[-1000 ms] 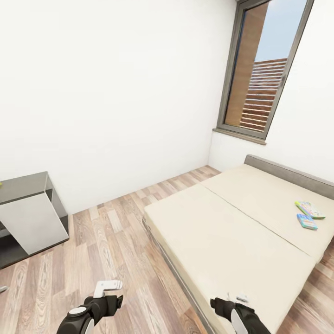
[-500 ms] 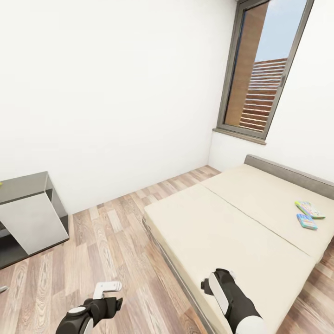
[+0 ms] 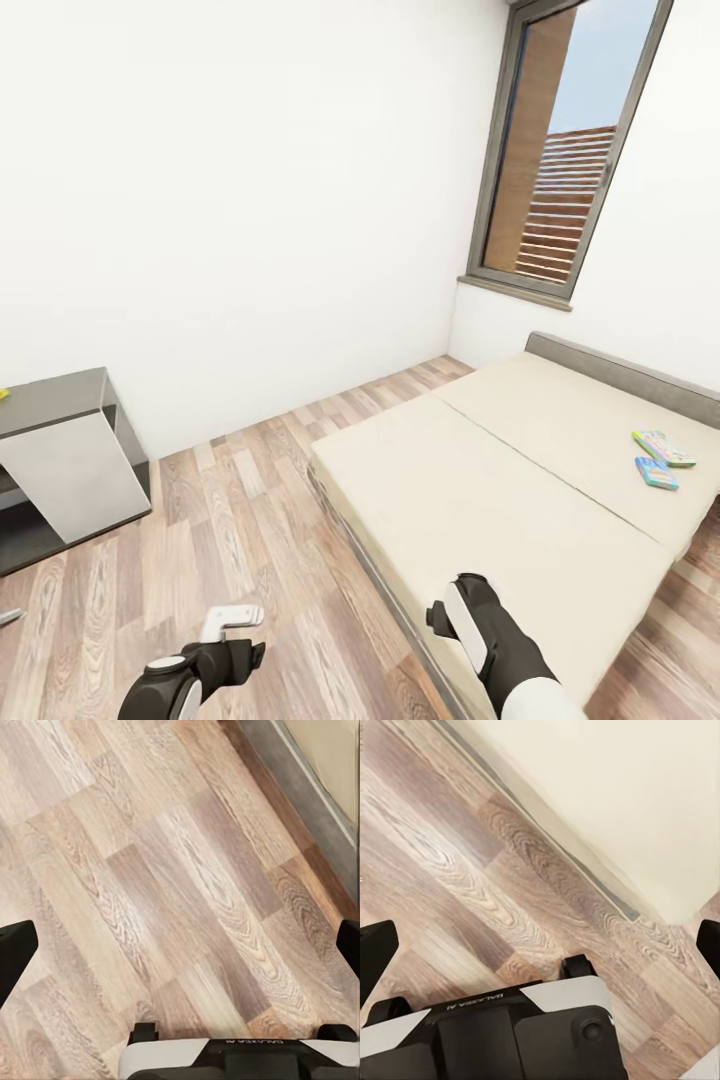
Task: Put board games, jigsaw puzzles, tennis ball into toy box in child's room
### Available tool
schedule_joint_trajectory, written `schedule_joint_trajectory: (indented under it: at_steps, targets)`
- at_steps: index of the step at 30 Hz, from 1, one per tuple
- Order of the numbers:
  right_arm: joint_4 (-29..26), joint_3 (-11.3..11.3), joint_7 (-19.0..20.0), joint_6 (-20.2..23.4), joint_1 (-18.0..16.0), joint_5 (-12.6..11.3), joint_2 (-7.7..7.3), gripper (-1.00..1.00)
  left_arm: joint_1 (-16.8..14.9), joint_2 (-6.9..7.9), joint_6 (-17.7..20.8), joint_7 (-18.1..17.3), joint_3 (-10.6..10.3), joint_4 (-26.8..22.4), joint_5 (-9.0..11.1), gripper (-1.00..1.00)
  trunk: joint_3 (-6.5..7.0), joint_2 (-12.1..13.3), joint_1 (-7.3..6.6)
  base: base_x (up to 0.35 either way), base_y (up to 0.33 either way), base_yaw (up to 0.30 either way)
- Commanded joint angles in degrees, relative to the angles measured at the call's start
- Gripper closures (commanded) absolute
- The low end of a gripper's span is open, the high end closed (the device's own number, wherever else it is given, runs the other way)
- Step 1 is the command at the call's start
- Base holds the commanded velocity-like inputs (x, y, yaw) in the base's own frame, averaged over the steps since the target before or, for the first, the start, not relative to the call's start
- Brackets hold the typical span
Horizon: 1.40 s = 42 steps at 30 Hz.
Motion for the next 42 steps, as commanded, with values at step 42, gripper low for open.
schedule_joint_trajectory:
  at_steps: [42]
  targets:
    - [0.0,6.1,-1.0,-0.7,0.0,-0.5,0.84,-1.0,0.0,-1.04,-0.2,0.1,-0.3,-0.3,0.0,-1.0,-0.2,-0.1,0.04,0.0,-0.042,0.255]
